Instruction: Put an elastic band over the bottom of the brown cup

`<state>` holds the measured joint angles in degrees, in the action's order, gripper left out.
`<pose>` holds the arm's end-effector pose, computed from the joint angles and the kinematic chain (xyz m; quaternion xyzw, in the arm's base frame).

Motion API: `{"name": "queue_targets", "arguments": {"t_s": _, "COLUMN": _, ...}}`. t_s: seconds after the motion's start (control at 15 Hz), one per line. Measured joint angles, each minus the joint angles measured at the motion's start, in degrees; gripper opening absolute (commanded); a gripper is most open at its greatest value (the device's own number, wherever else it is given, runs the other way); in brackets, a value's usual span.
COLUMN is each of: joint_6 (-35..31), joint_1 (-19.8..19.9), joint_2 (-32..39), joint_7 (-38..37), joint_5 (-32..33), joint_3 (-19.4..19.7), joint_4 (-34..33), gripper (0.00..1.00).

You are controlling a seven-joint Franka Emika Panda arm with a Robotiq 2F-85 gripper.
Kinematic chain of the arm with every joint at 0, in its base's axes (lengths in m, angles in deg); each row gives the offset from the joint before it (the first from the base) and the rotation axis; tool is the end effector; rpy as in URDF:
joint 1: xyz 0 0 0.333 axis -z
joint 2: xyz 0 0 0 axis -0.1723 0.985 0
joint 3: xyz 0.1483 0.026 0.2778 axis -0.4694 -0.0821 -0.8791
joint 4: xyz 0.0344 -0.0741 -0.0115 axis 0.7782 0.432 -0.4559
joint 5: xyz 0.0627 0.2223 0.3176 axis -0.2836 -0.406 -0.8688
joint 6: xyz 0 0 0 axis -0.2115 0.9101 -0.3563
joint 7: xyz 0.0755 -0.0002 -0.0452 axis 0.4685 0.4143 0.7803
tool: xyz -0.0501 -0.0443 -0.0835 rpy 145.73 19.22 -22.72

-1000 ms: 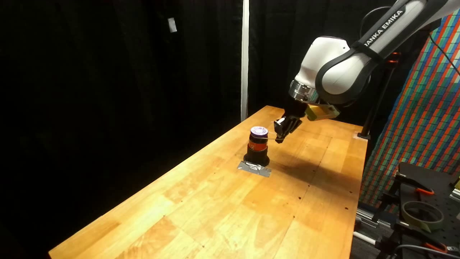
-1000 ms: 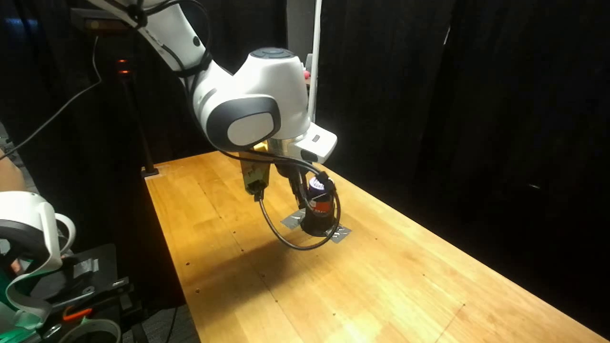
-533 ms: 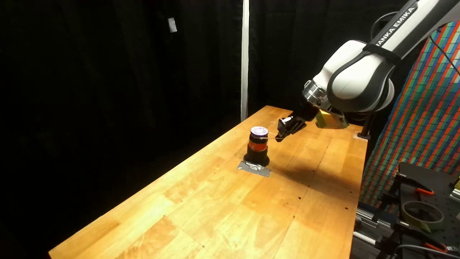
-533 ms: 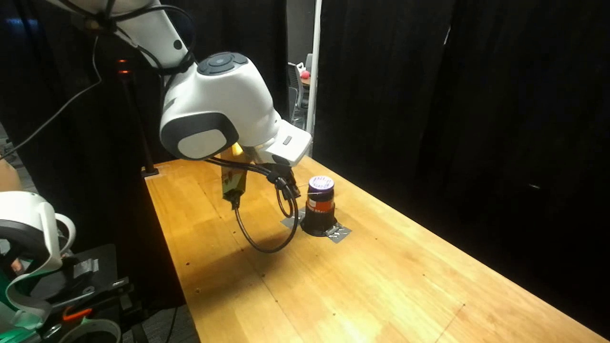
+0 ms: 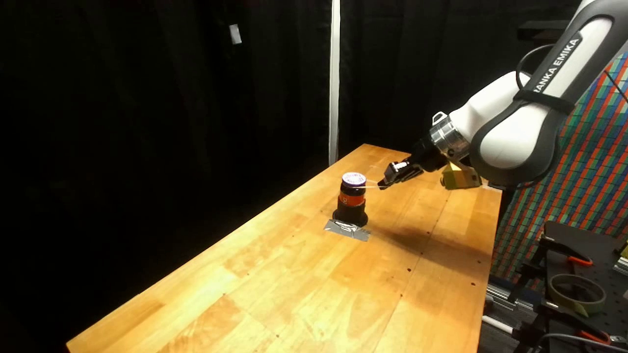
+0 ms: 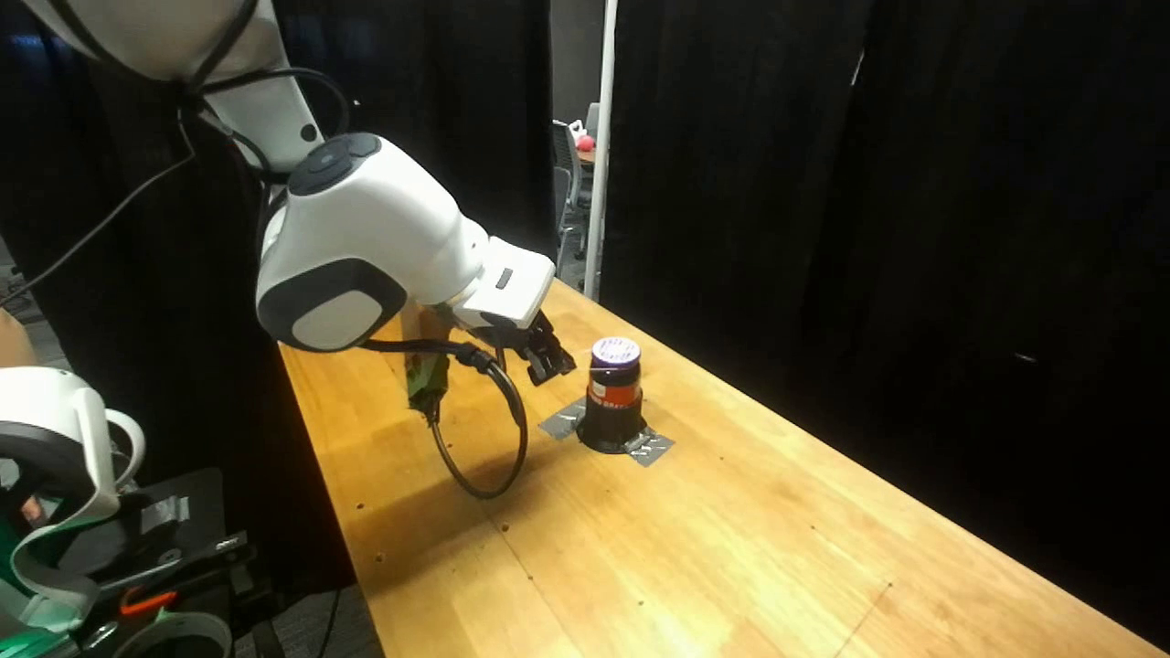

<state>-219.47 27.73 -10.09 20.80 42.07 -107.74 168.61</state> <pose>0.4774 0.0913 0.2505 -0.9210 0.1463 -0.3412 0.1178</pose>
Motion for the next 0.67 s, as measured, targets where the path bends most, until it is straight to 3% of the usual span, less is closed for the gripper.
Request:
{"name": "queue_targets", "arguments": {"t_s": 0.13, "joint_6": -5.0, "joint_1": 1.0, "joint_2": 1.6, "joint_7": -0.4, "joint_5": 2.0, "joint_3": 0.0, "joint_4": 1.6, "gripper": 0.09}}
{"name": "queue_targets", "arguments": {"t_s": 0.4, "joint_6": -11.7, "joint_1": -5.6, "joint_2": 2.9, "joint_7": -9.9, "joint_5": 13.0, "joint_3": 10.4, "joint_4": 4.1, "gripper": 0.1}}
{"name": "queue_targets", "arguments": {"t_s": 0.67, "joint_6": -17.2, "joint_1": -9.9, "joint_2": 3.7, "joint_7": -16.3, "joint_5": 18.5, "joint_3": 16.1, "joint_4": 5.3, "gripper": 0.08}}
